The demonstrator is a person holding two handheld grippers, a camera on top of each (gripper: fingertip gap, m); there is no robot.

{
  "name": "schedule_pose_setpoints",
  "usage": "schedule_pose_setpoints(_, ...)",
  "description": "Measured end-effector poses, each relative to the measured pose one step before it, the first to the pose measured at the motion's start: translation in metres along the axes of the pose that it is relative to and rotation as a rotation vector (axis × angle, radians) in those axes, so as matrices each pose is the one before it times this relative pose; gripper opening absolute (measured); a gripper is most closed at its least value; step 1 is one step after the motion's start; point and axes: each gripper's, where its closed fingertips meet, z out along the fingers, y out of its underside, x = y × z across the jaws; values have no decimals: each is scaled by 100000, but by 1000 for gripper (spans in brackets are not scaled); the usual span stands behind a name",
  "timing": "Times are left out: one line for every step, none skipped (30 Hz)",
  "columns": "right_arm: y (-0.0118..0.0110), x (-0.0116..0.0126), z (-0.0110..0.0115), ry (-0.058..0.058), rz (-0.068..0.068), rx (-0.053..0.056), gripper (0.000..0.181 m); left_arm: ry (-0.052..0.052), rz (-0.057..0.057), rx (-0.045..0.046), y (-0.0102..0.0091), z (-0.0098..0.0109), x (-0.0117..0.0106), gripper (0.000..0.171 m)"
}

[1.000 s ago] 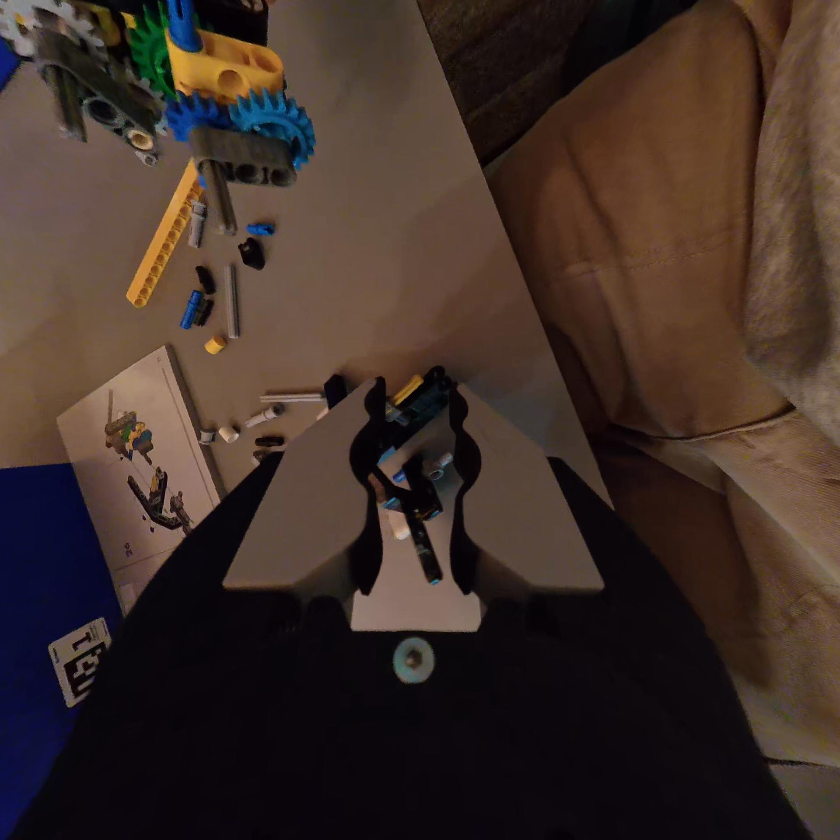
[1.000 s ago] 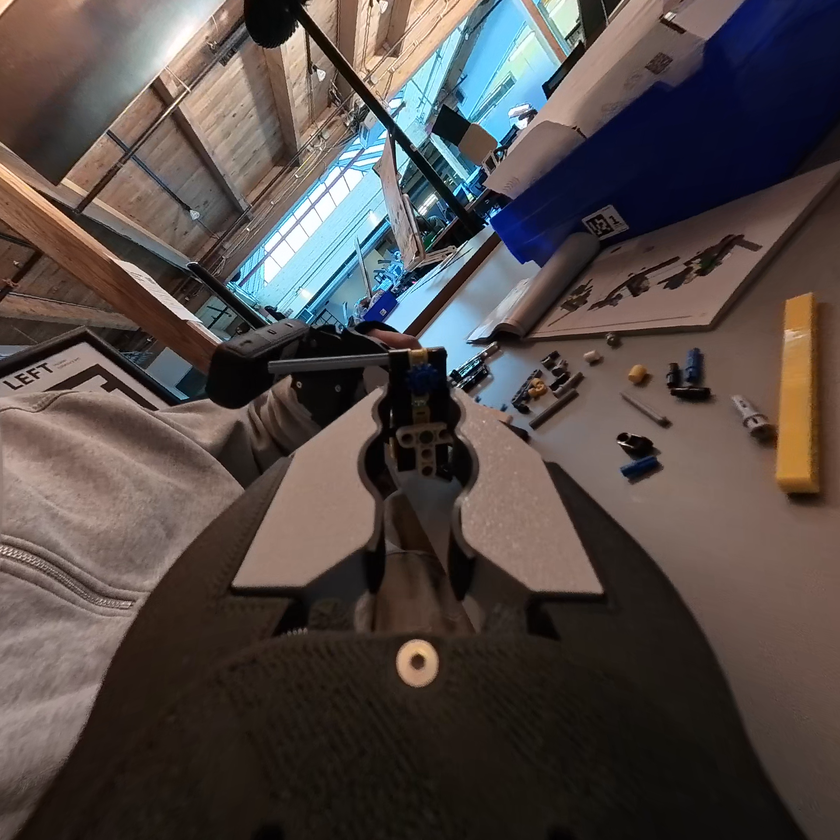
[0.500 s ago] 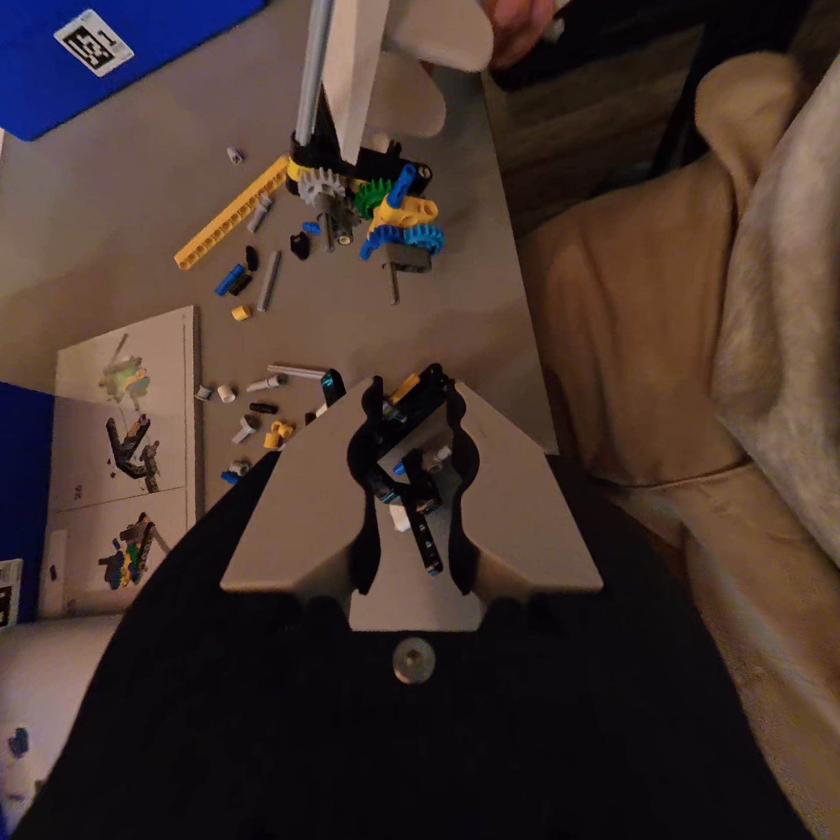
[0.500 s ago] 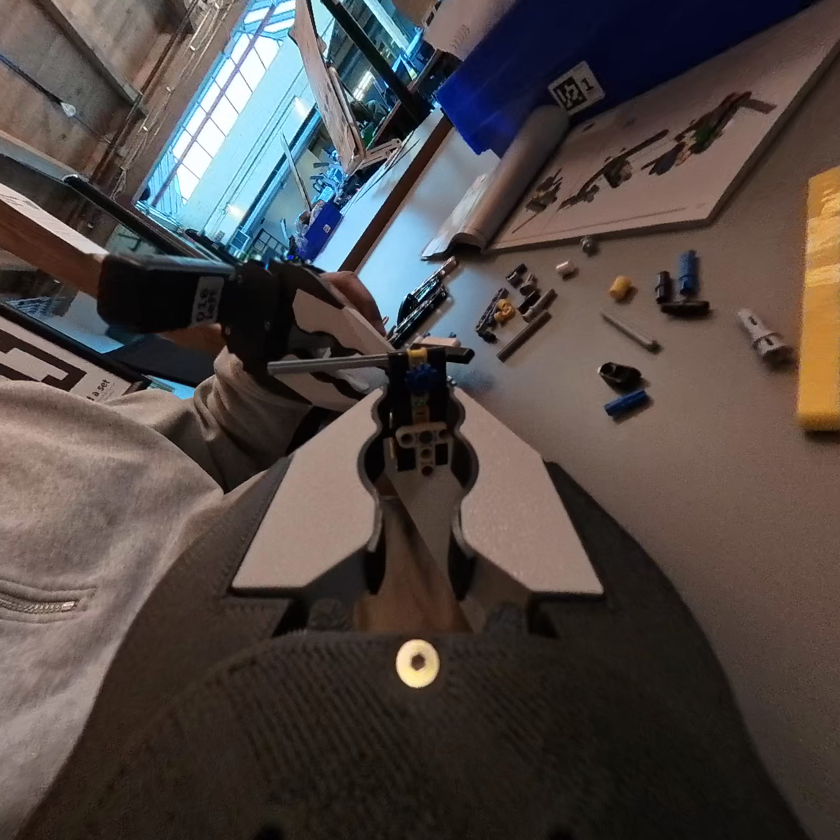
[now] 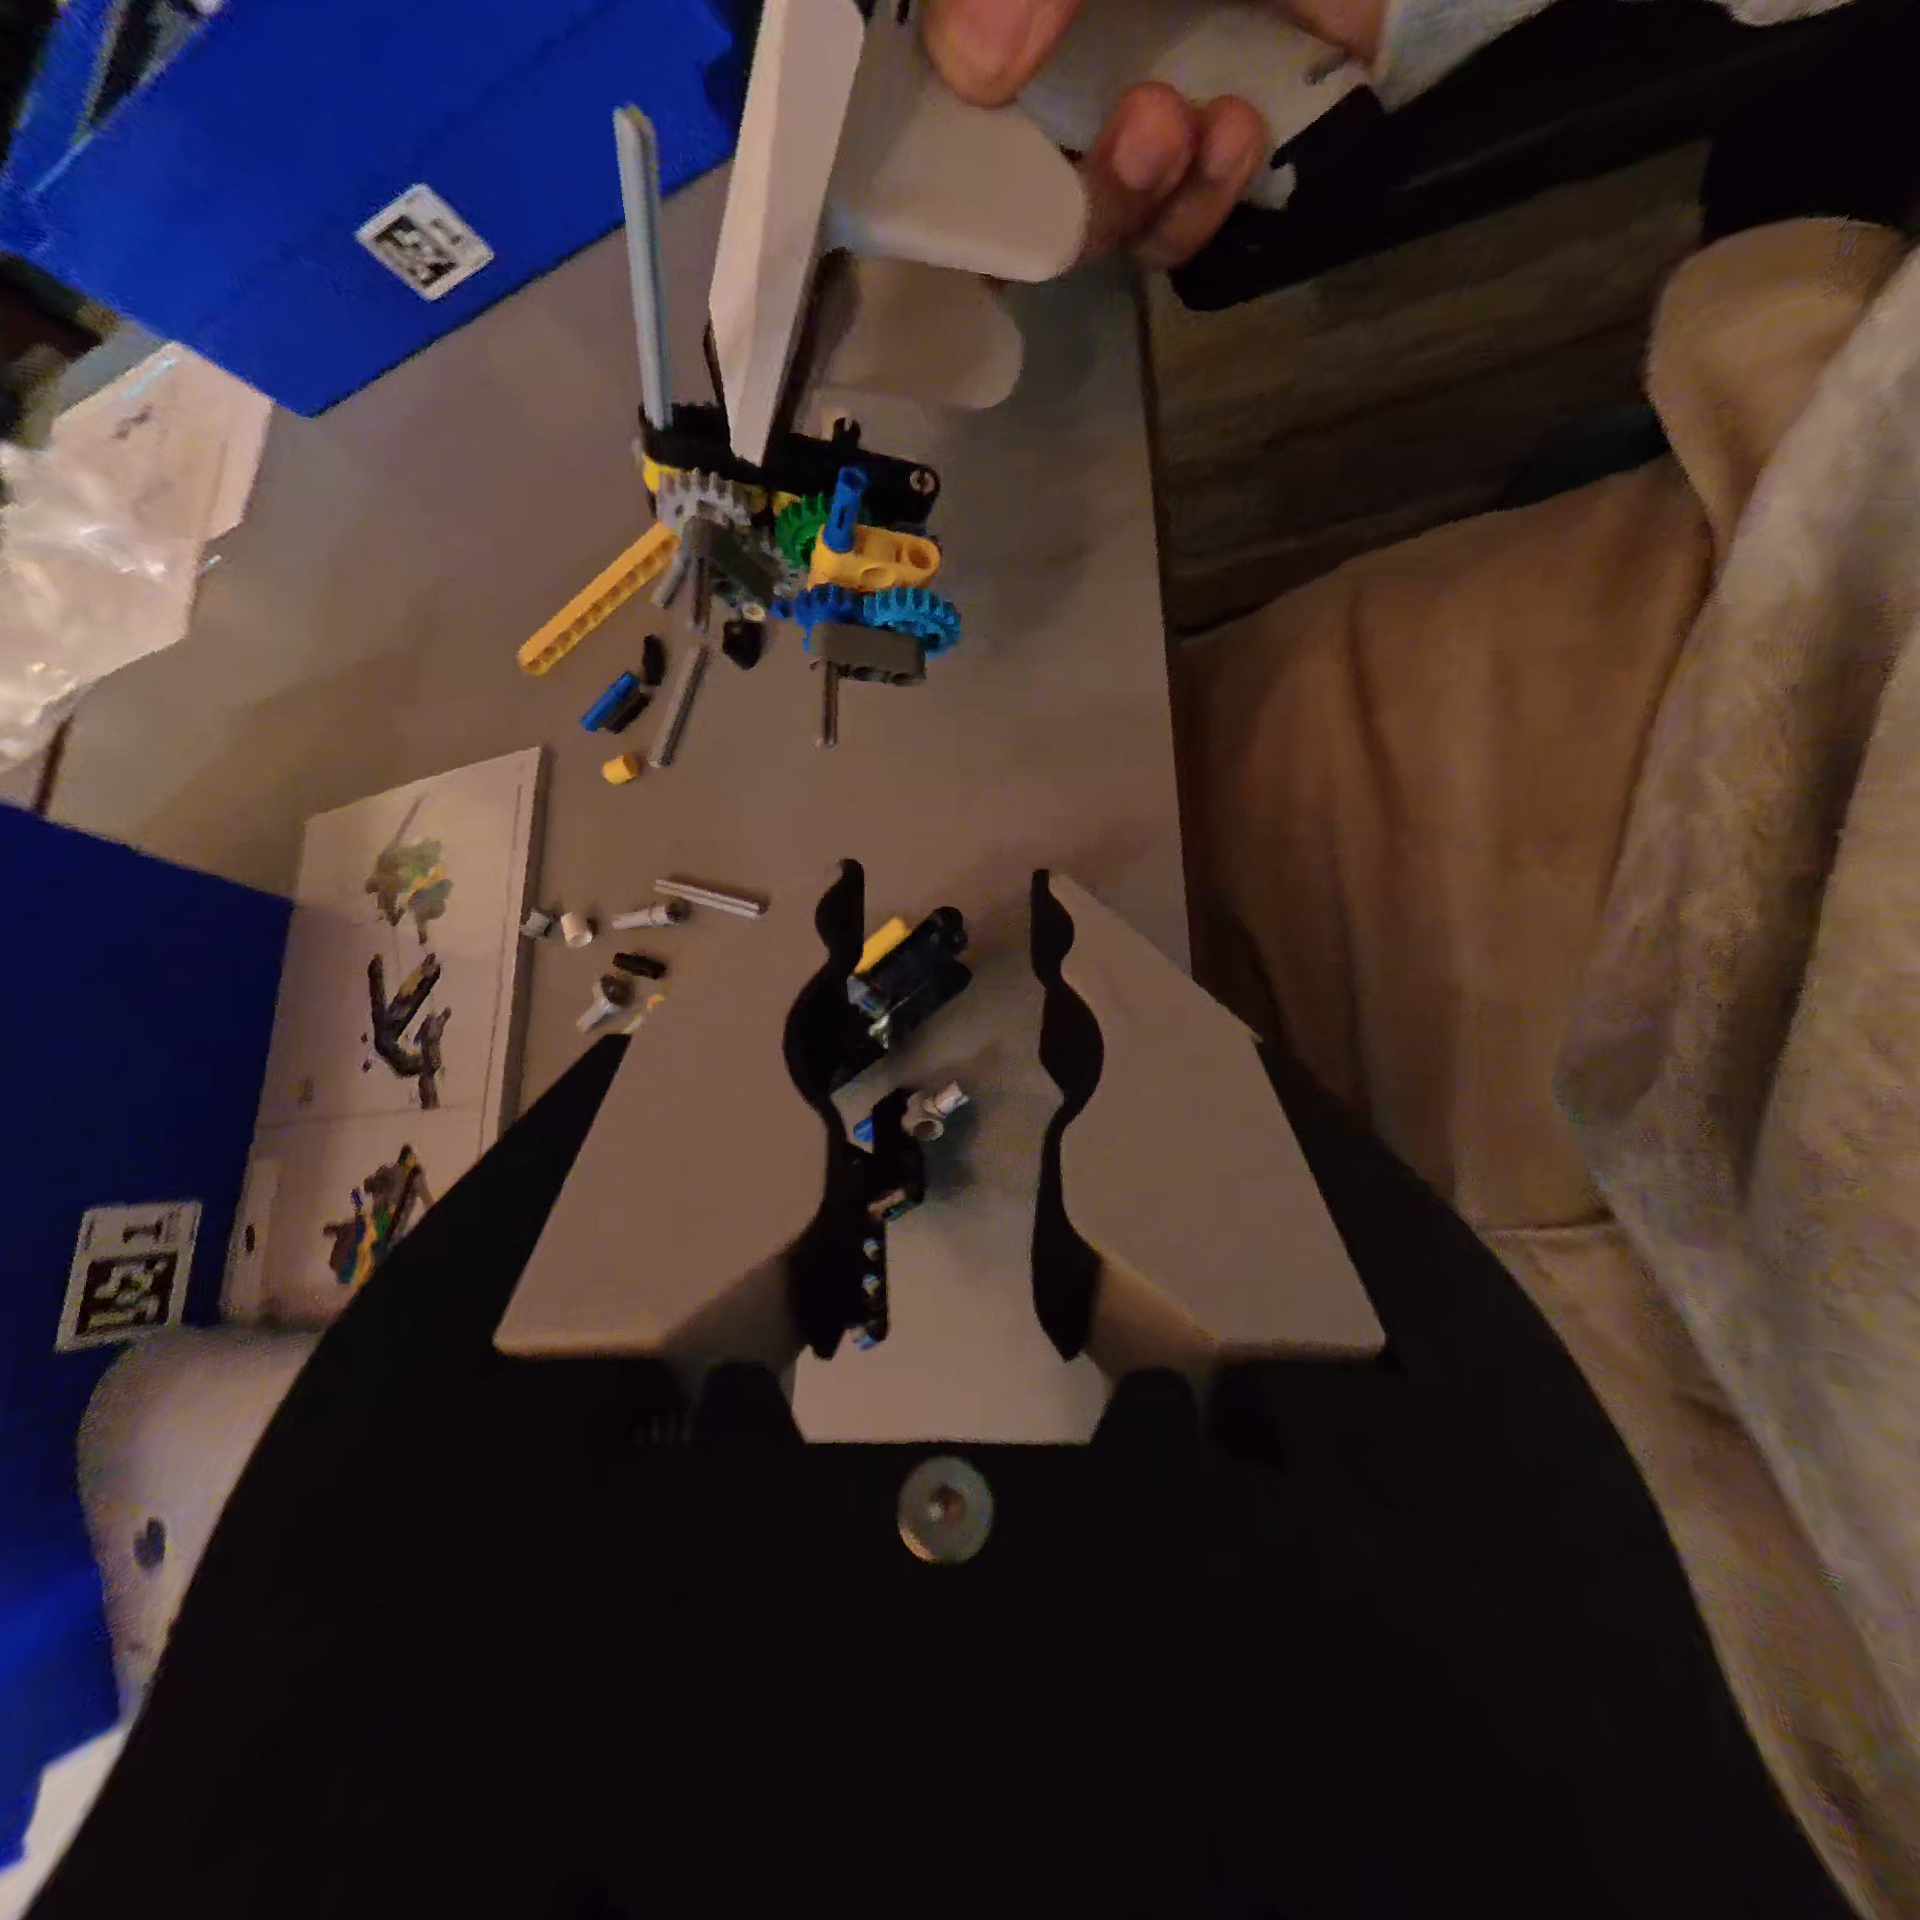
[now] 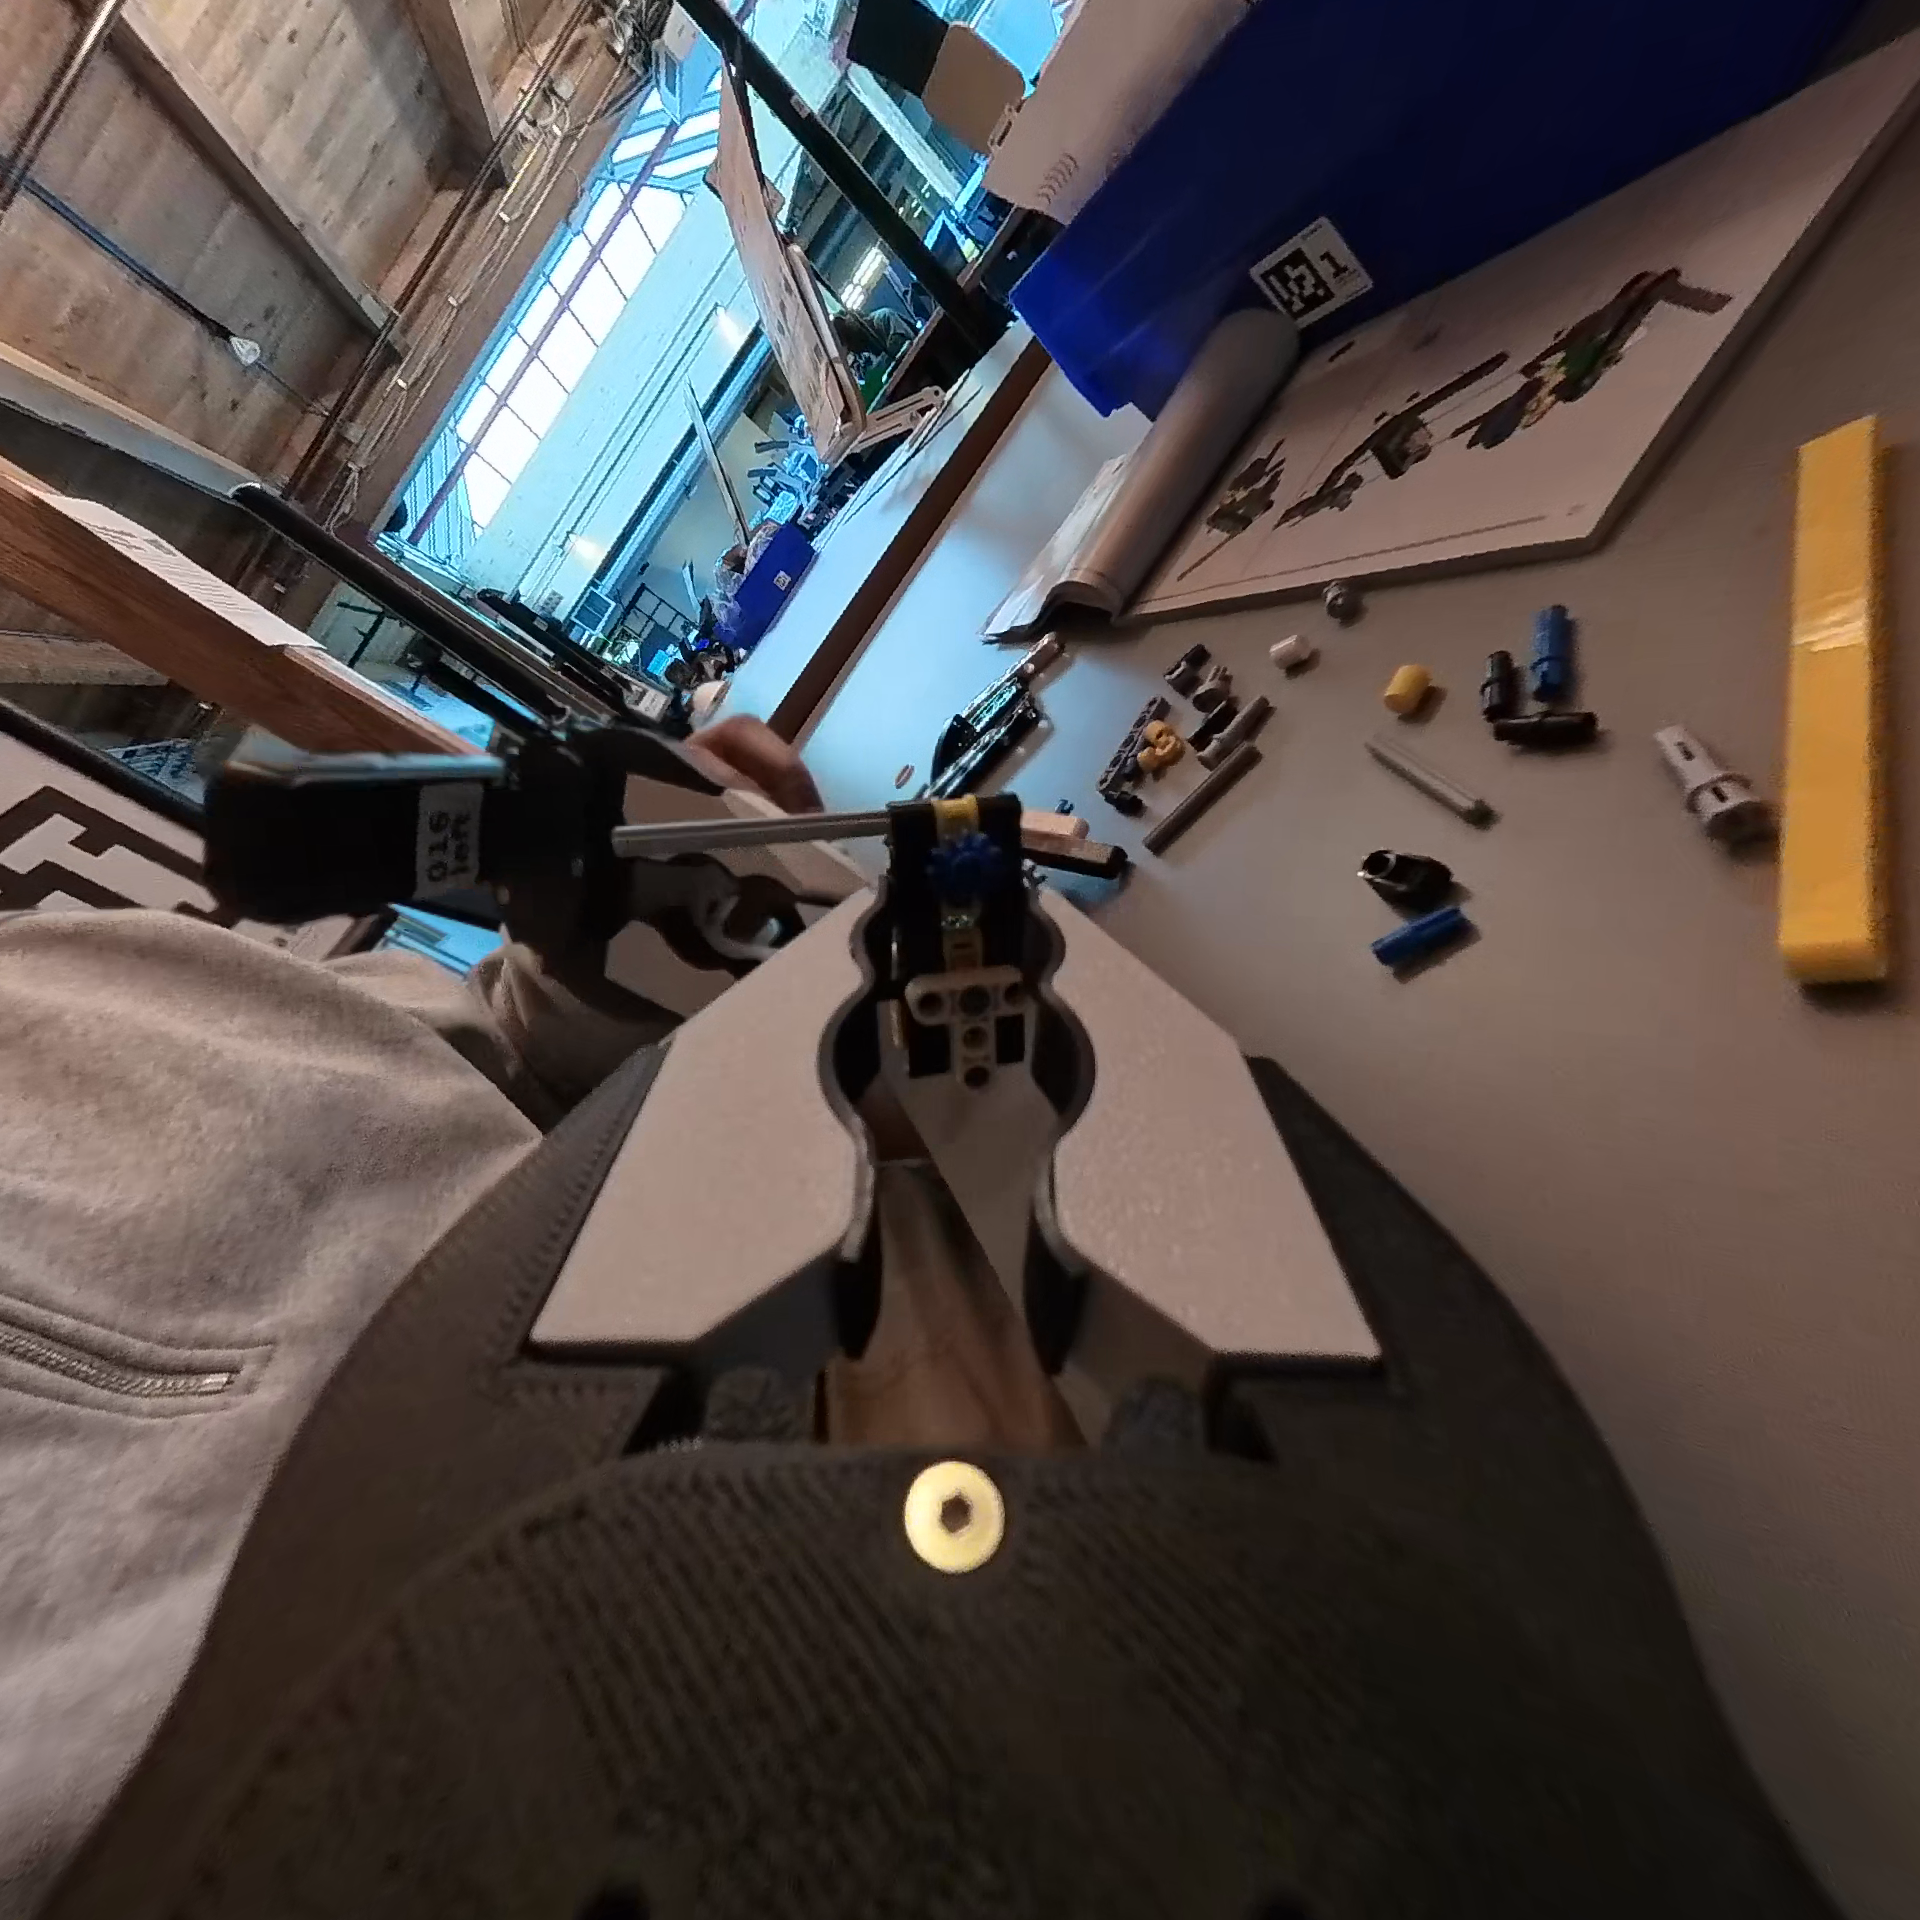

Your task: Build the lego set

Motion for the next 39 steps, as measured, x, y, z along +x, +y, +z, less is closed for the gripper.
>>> schedule_pose_setpoints(-32,-49,-35,-256,-99,110,22,-4374,-1072,-1017,296,35,-45,32)
schedule_pose_setpoints(-18,-47,-24,-243,-100,101,22,-5567,-1094,-1457,389,28,-303,31)
schedule_pose_setpoints(-12,-34,-27,-230,-60,52,22,-5275,-1341,-1375,375,9,-309,32)
schedule_pose_setpoints(-5,-37,-21,-223,-17,1,22,-6056,-1243,-1263,305,0,-453,33)
schedule_pose_setpoints(-7,-41,-20,-235,18,14,22,-4720,962,-992,259,-29,-231,32)
schedule_pose_setpoints(-9,-49,-25,-258,3,84,22,-3231,2937,-585,158,-46,-11,33)
schedule_pose_setpoints(-34,-56,-20,-226,-46,169,22,-2375,4059,-384,57,-48,52,32)
schedule_pose_setpoints(-38,-53,-18,-134,-108,204,22,208,5060,-127,-19,-40,295,31)
schedule_pose_setpoints(-31,-40,-21,-65,-156,152,22,2356,5816,-1010,112,23,450,31)
schedule_pose_setpoints(-14,-32,-16,-51,-152,78,22,1998,6177,-2358,316,122,196,34)
schedule_pose_setpoints(-6,-51,-1,-73,-125,14,22,2187,6124,-2623,387,160,54,37)
schedule_pose_setpoints(3,-63,-1,-118,-139,7,22,2435,5738,-2207,354,141,-57,38)
schedule_pose_setpoints(-15,-102,10,-129,-230,47,22,3273,4952,-1318,217,96,-13,41)
schedule_pose_setpoints(-13,-113,18,-72,-370,38,22,3695,3921,-379,19,45,26,43)
schedule_pose_setpoints(-13,-116,11,40,-503,-54,22,2654,3513,-10,-96,20,-107,44)
schedule_pose_setpoints(-5,-91,6,182,-579,-118,22,1871,3741,156,-152,54,-128,44)
schedule_pose_setpoints(-30,-80,-10,257,-583,-44,22,2135,3759,137,-147,132,-3,44)
schedule_pose_setpoints(-48,-81,-21,183,-503,85,22,2210,3541,-303,-48,242,74,44)
schedule_pose_setpoints(-47,-77,-43,77,-349,181,22,1646,3454,-1167,121,321,78,44)
schedule_pose_setpoints(-46,-49,-48,12,-160,214,22,161,3097,-1368,146,336,-101,41)
schedule_pose_setpoints(-36,-20,-48,-59,-8,185,22,-402,2632,-568,32,214,-205,40)
schedule_pose_setpoints(-21,-5,-48,-106,87,169,22,293,1829,-557,33,134,-142,40)
schedule_pose_setpoints(-13,6,-38,-124,190,155,22,1195,620,-739,67,82,-28,39)
schedule_pose_setpoints(7,39,-30,-149,287,99,22,1128,-436,-355,32,68,-14,33)
schedule_pose_setpoints(8,33,-25,-206,346,31,22,10,-696,334,-41,53,-98,28)
schedule_pose_setpoints(20,27,-17,-290,363,-8,22,140,131,635,-37,52,25,24)
schedule_pose_setpoints(2,4,-7,-350,359,14,22,-438,765,605,-5,53,34,23)
schedule_pose_setpoints(-6,5,-13,-363,321,78,22,-1204,1029,453,30,46,-54,23)
schedule_pose_setpoints(-25,-17,-17,-307,243,175,22,-1852,176,387,86,2,-158,23)
schedule_pose_setpoints(-40,-16,-42,-200,143,251,22,-2702,-1465,324,113,-59,-377,23)
schedule_pose_setpoints(-69,-14,-49,-81,28,313,22,-1877,-3019,721,119,-134,-348,23)
schedule_pose_setpoints(-102,-20,-66,50,-129,517,22,-1576,-4433,1543,60,-218,-374,23)
schedule_pose_setpoints(-122,-2,-75,135,-210,663,22,-1163,-5465,2401,8,-305,-385,23)
schedule_pose_setpoints(-106,-12,-70,64,-97,585,22,-1651,-6295,3058,-42,-403,-502,23)
schedule_pose_setpoints(-88,-49,-49,-242,125,592,22,-1898,-6912,3975,-138,-492,-590,23)
schedule_pose_setpoints(-124,-111,-19,-785,442,886,22,-1454,-7556,4795,-231,-547,-550,23)
schedule_pose_setpoints(-141,-180,53,-1473,967,1217,22,-799,-8154,5503,-345,-577,-471,23)
schedule_pose_setpoints(-126,-256,145,-2181,1591,1311,22,47,-8300,5793,-386,-546,-315,22)
schedule_pose_setpoints(-59,-333,261,-2679,1932,1075,22,780,-7723,5808,-410,-526,-159,22)
